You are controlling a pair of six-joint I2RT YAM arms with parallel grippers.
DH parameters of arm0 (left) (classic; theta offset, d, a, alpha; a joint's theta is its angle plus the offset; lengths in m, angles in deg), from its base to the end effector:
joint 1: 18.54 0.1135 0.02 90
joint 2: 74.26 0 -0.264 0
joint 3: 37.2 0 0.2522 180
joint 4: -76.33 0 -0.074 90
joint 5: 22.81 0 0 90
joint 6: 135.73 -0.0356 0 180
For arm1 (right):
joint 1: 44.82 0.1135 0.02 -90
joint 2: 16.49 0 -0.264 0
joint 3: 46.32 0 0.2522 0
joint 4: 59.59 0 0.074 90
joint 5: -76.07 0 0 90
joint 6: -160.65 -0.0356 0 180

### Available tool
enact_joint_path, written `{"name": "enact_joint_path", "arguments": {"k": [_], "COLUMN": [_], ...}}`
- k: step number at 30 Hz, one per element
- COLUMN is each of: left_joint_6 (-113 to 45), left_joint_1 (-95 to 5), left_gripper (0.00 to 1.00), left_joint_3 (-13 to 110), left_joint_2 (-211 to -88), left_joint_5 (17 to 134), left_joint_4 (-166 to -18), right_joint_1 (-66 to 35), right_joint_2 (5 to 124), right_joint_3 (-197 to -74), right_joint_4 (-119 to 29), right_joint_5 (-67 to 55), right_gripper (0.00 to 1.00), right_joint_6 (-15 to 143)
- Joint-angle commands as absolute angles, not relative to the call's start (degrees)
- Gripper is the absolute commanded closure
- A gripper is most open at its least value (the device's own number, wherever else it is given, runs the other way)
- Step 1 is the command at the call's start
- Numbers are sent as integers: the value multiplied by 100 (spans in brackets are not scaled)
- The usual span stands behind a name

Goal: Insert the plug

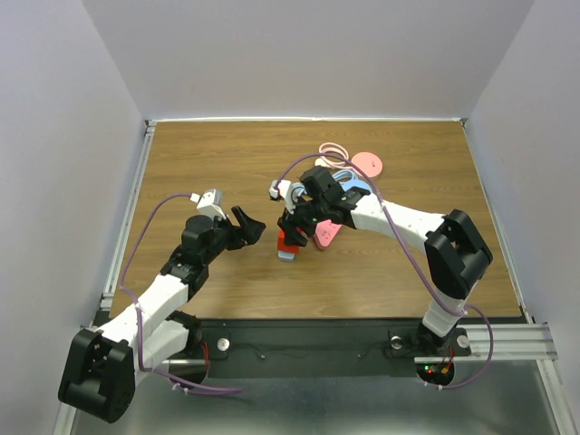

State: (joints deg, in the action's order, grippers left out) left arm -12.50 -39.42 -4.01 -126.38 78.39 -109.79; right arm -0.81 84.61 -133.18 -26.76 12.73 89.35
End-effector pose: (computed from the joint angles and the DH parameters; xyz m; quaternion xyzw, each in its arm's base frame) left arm 0.1869 -0.0787 0.2159 -0.0231 0.7799 -0.3503 0.5182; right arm 0.2675 0.2806 0.2330 -0.5433 0.7294 0.2874 0.3004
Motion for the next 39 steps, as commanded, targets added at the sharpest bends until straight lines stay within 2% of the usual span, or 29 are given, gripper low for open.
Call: {"name": "enact_joint_path", "arguments": {"k": [1, 39], "left_joint_6": [-1321, -1304], "left_joint_1": [-3919, -3910], "left_gripper": [12, 13], "left_joint_3": [-225, -243], "left_joint_2": [-12585, -12585], "left_joint_5": [7932, 8046], "left_joint_4": [-11179, -11293], "right_joint_1": [-8, 202], "right_joint_2": [8484, 8397], "right_joint_3": [-13435, -12600], "right_joint_4": [-3001, -3089], "right_joint_5": [1235, 726], "right_gripper": [99, 100], "right_joint_6": [9033, 8999]}}
